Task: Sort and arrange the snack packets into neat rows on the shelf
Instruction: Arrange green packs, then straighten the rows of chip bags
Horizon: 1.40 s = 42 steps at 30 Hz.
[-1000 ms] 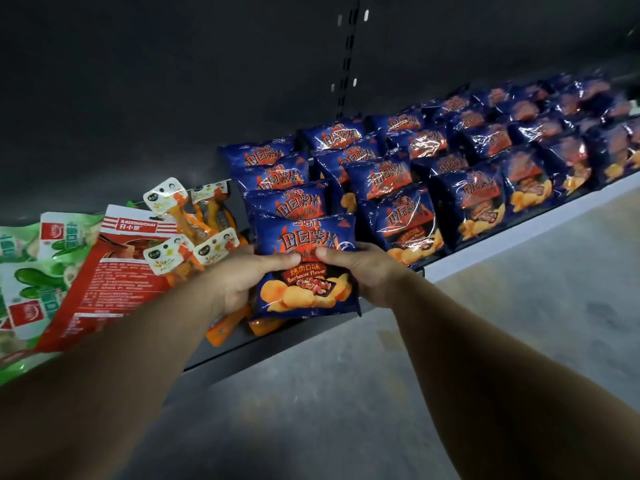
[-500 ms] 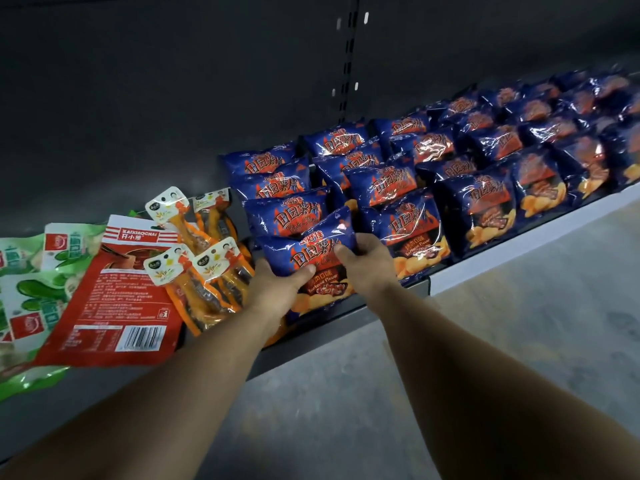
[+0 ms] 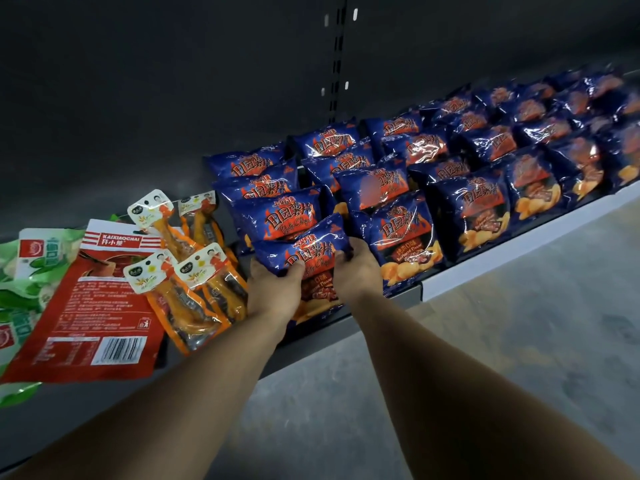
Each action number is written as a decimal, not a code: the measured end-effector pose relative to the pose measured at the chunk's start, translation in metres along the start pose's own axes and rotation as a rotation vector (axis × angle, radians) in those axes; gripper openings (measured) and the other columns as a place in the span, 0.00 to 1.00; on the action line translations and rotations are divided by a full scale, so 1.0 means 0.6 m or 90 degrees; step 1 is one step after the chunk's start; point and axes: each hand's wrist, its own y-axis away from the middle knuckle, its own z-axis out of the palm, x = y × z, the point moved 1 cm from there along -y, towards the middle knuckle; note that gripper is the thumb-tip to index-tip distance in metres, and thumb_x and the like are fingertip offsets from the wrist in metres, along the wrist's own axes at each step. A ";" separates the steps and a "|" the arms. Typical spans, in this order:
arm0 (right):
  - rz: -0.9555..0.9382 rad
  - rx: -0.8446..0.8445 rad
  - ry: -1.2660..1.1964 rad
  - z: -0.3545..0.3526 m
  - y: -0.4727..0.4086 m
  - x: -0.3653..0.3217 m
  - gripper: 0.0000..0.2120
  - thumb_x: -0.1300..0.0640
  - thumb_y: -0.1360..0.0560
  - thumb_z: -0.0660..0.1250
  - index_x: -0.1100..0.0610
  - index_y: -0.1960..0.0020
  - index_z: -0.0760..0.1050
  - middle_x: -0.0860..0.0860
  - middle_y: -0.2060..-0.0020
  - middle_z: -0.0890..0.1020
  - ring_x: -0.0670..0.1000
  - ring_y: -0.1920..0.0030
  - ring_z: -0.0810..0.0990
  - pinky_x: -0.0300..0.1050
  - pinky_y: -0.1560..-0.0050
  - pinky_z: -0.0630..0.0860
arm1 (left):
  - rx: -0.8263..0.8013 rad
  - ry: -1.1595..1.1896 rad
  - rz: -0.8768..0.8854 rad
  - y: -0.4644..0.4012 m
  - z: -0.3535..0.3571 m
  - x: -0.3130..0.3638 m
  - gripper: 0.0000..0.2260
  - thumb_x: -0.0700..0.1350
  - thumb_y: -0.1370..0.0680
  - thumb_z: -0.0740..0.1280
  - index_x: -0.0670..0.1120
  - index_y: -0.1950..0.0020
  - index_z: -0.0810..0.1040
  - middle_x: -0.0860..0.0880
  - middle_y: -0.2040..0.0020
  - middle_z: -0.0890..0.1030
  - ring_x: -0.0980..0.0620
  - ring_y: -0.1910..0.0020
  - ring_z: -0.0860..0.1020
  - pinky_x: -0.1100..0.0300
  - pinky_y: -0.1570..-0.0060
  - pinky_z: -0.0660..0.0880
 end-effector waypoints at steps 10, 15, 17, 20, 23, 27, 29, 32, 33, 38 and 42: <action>0.007 0.032 -0.017 0.002 -0.001 -0.008 0.20 0.57 0.18 0.55 0.56 0.27 0.62 0.58 0.34 0.73 0.59 0.35 0.71 0.51 0.38 0.70 | -0.012 -0.010 -0.011 0.000 0.000 0.010 0.25 0.50 0.22 0.66 0.45 0.28 0.62 0.45 0.35 0.73 0.44 0.37 0.72 0.58 0.49 0.67; 0.018 0.024 0.020 0.005 -0.001 -0.012 0.20 0.56 0.18 0.54 0.55 0.26 0.60 0.58 0.34 0.73 0.59 0.35 0.71 0.49 0.40 0.69 | -0.030 -0.001 -0.023 0.002 -0.002 0.010 0.24 0.49 0.22 0.66 0.46 0.29 0.62 0.46 0.36 0.73 0.45 0.37 0.72 0.58 0.49 0.66; 0.027 0.023 0.032 0.008 0.000 -0.011 0.20 0.56 0.18 0.54 0.55 0.26 0.60 0.58 0.35 0.73 0.60 0.35 0.72 0.50 0.41 0.70 | -0.034 -0.008 -0.029 0.002 -0.003 0.007 0.24 0.49 0.22 0.66 0.46 0.29 0.62 0.46 0.37 0.73 0.45 0.39 0.73 0.59 0.50 0.66; 0.036 0.021 0.045 0.008 0.002 -0.012 0.20 0.56 0.18 0.53 0.55 0.27 0.60 0.59 0.36 0.74 0.60 0.37 0.73 0.50 0.43 0.70 | -0.041 -0.007 -0.027 0.000 -0.005 0.003 0.23 0.49 0.22 0.66 0.46 0.30 0.64 0.47 0.38 0.74 0.49 0.45 0.72 0.59 0.50 0.66; 0.039 0.027 0.048 0.006 0.005 -0.017 0.20 0.56 0.18 0.54 0.57 0.27 0.59 0.59 0.35 0.73 0.61 0.36 0.72 0.51 0.42 0.70 | -0.038 -0.002 -0.030 -0.002 -0.007 0.001 0.23 0.49 0.23 0.66 0.46 0.30 0.64 0.47 0.38 0.75 0.48 0.42 0.74 0.58 0.51 0.66; 0.045 0.057 0.041 0.004 0.008 -0.024 0.20 0.56 0.18 0.55 0.59 0.28 0.61 0.59 0.34 0.71 0.60 0.35 0.71 0.50 0.40 0.69 | -0.028 0.003 -0.026 0.002 -0.013 0.004 0.24 0.49 0.23 0.67 0.46 0.30 0.64 0.47 0.37 0.75 0.47 0.41 0.74 0.59 0.51 0.66; 0.038 0.087 0.042 0.002 0.011 -0.028 0.18 0.56 0.19 0.56 0.60 0.31 0.63 0.59 0.35 0.72 0.60 0.36 0.71 0.50 0.40 0.69 | -0.022 0.002 -0.019 0.006 -0.017 0.007 0.24 0.49 0.23 0.67 0.46 0.29 0.63 0.47 0.36 0.74 0.46 0.39 0.73 0.60 0.51 0.65; 0.012 0.118 0.061 -0.001 0.018 -0.035 0.18 0.57 0.20 0.57 0.61 0.32 0.64 0.58 0.36 0.70 0.59 0.37 0.70 0.48 0.41 0.68 | -0.010 -0.013 -0.003 0.009 -0.024 0.013 0.27 0.50 0.22 0.66 0.45 0.27 0.61 0.46 0.33 0.73 0.44 0.35 0.72 0.60 0.49 0.65; -0.001 0.124 0.073 -0.001 0.022 -0.037 0.18 0.57 0.20 0.58 0.61 0.33 0.64 0.58 0.36 0.70 0.59 0.37 0.70 0.48 0.41 0.68 | -0.006 -0.014 0.002 0.008 -0.026 0.012 0.27 0.50 0.23 0.66 0.46 0.27 0.61 0.46 0.33 0.72 0.44 0.35 0.71 0.59 0.47 0.65; -0.074 0.160 0.084 0.004 0.035 -0.056 0.15 0.57 0.21 0.59 0.60 0.36 0.68 0.56 0.38 0.71 0.56 0.38 0.70 0.46 0.44 0.68 | 0.012 -0.030 0.007 0.013 -0.043 0.015 0.27 0.50 0.22 0.66 0.46 0.26 0.61 0.45 0.33 0.73 0.43 0.35 0.72 0.59 0.49 0.66; -0.109 0.138 0.062 0.014 0.043 -0.074 0.10 0.55 0.21 0.59 0.58 0.43 0.73 0.55 0.45 0.76 0.55 0.47 0.76 0.42 0.54 0.68 | 0.016 -0.043 -0.004 0.023 -0.070 0.020 0.29 0.51 0.21 0.64 0.45 0.24 0.57 0.45 0.29 0.69 0.43 0.32 0.69 0.60 0.47 0.65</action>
